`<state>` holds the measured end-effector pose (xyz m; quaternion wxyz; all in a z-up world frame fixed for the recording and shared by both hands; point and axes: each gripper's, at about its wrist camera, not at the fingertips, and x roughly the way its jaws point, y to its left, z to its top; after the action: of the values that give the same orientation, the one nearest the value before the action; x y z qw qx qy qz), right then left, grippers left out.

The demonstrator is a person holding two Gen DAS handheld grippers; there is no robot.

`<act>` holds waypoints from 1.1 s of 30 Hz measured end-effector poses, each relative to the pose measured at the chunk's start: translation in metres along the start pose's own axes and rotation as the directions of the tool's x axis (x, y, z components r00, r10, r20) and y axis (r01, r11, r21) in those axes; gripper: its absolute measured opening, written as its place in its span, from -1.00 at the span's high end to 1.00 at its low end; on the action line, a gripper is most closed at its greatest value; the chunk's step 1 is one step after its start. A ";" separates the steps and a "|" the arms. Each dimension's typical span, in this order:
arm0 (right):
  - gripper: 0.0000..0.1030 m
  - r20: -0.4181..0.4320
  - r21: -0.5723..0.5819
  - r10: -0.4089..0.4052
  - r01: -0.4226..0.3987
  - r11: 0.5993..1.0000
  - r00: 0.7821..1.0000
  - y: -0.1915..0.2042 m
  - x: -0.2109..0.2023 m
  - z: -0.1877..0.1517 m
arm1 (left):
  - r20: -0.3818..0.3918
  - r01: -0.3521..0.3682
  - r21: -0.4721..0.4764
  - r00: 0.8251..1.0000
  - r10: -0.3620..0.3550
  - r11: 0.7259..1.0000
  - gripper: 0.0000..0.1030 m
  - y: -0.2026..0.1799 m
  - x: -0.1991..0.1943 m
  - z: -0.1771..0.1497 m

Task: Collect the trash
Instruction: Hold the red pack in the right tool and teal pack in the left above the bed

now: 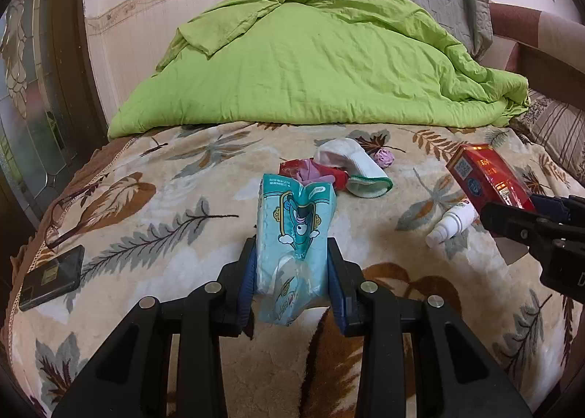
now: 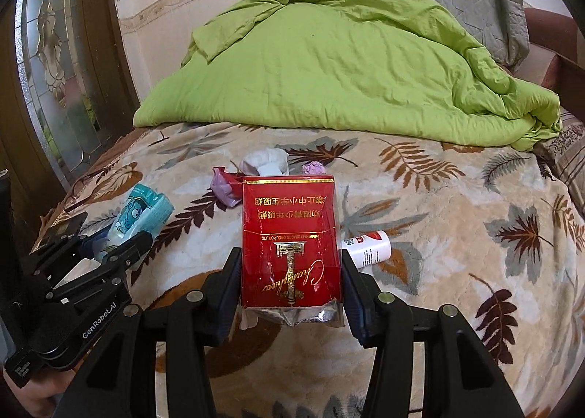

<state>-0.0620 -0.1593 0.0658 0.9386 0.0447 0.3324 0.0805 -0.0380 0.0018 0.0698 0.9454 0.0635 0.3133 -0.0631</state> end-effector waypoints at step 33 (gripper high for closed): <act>-0.05 0.006 0.020 -0.009 0.009 1.000 1.000 -0.007 -0.004 0.001 | 0.004 -0.002 0.011 1.000 0.002 1.000 0.34 -0.004 -0.001 -0.003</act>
<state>-0.0635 -0.1669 0.0674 0.9395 0.0531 0.3305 0.0729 -0.0416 -0.0014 0.0678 0.9457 0.0691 0.3111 -0.0638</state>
